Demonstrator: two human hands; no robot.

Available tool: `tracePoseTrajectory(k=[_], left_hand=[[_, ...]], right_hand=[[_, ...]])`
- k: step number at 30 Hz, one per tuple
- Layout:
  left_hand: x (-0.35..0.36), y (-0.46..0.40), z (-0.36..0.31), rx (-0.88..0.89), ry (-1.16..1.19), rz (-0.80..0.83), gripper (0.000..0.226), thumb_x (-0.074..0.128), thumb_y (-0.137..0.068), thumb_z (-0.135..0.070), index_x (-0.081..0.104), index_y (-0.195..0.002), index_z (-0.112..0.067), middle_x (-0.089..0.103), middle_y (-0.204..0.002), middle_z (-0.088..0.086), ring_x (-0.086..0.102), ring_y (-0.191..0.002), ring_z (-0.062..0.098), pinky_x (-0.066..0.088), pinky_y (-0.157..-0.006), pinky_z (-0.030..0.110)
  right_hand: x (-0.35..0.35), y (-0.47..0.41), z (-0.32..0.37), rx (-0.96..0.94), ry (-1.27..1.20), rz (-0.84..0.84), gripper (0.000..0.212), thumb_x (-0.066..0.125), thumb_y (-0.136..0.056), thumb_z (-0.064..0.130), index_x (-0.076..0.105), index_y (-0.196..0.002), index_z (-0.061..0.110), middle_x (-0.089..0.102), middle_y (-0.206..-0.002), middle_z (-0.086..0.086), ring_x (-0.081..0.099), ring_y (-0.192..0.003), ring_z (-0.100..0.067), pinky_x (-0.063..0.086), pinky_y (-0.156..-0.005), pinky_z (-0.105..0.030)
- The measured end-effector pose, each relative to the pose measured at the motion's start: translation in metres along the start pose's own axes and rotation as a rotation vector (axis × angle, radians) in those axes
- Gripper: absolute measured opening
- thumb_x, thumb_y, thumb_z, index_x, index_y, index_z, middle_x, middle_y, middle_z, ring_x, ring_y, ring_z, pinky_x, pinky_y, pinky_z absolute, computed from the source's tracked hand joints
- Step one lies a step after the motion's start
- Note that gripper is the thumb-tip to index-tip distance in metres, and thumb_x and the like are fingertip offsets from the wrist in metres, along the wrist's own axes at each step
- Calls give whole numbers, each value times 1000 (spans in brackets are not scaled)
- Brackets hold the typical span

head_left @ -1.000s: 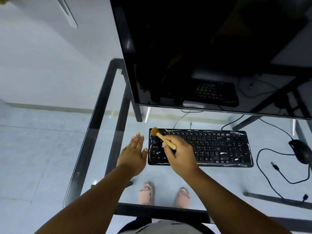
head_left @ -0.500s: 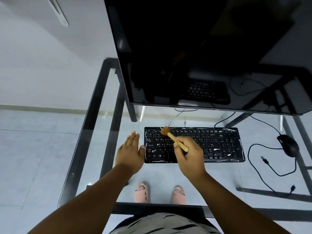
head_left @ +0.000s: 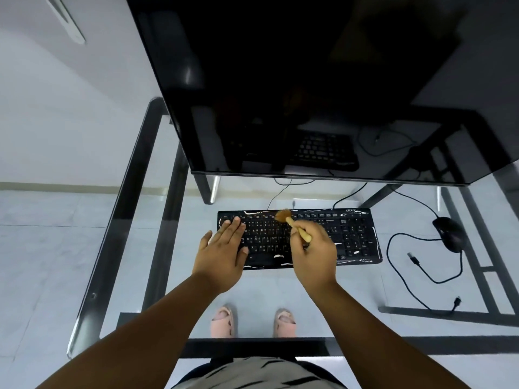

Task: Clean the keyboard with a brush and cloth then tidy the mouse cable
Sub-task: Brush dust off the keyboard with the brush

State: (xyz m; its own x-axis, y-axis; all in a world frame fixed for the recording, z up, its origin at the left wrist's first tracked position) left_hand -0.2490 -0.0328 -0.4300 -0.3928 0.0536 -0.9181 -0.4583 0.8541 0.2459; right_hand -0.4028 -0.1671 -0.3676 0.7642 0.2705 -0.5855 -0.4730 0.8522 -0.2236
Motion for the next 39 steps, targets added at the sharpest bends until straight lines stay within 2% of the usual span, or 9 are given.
tracePoseTrajectory(k=[4,8,12,16,19,25,30,34,39], left_hand=[[-2,1,-1,-20,-22,2,77,-3,-84,-55,16,-153,-26,4,-161,-12,0,-148,7,2,-117,38],[-3,0,-4,-58,-25,2,76,-1,-85,-55,18,-152,-26,6,-161,-12,3,-148,7,4,-117,40],[-5,-3,-13,-112,-35,-10,59,19,-97,-47,21,-151,-24,12,-161,-8,7,-148,11,8,-117,43],[-7,-7,-22,-163,-51,-33,57,27,-98,-45,23,-150,-22,17,-160,-3,12,-147,16,10,-117,46],[-7,-7,-29,-163,-44,-73,57,30,-97,-44,26,-149,-21,18,-160,-1,13,-147,18,10,-117,45],[5,-12,-59,-59,-46,-42,70,9,-89,-52,15,-153,-24,7,-162,-7,3,-149,14,5,-119,41],[17,-21,-81,-24,-53,4,69,11,-90,-52,10,-153,-25,1,-162,-8,-1,-148,12,5,-119,41],[23,-23,-84,-35,-41,19,66,17,-94,-53,13,-153,-25,3,-162,-8,1,-148,13,7,-119,40],[23,-21,-87,-67,-52,-11,76,5,-85,-57,18,-152,-25,8,-161,-8,6,-148,12,11,-117,43]], right_hand=[[4,0,-2,-29,-20,136,20,62,-87,15,73,-104,18,73,-90,4,56,-54,-6,40,-50,-15],[-23,-8,-23,80,-6,-53,21,59,-89,18,72,-105,16,71,-98,3,64,-75,-9,52,-64,-26],[-15,-10,-25,22,-68,136,21,63,-89,9,73,-106,17,70,-95,5,61,-66,-8,45,-55,-21],[-43,-13,-42,71,19,-52,21,63,-87,9,72,-105,16,71,-99,4,65,-77,-9,54,-66,-29],[-36,-14,-30,-24,-87,66,22,63,-88,10,72,-106,17,68,-94,6,63,-71,-7,49,-59,-20],[-54,-11,-49,12,-8,-33,20,60,-88,15,70,-106,14,68,-100,2,63,-78,-10,51,-65,-24],[-46,-12,-51,-41,-39,192,22,59,-88,22,71,-106,21,67,-94,7,62,-73,-10,52,-61,-30],[-70,-20,-67,41,-28,-1,20,59,-88,19,70,-104,18,68,-101,6,64,-82,-10,54,-68,-30],[-60,-23,-61,-52,-138,247,16,64,-88,10,72,-100,17,67,-90,9,61,-67,-9,46,-56,-20]])
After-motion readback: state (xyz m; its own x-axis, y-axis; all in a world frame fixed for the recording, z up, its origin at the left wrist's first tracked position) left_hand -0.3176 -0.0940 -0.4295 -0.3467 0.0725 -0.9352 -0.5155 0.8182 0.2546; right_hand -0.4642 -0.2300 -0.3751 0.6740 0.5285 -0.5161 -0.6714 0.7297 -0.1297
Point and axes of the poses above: each hand's wrist, its own y-axis away from the middle knuckle, its own x-axis out of the palm, z = x × y, the point moved 8 cm from there along -y, towards the middle knuckle
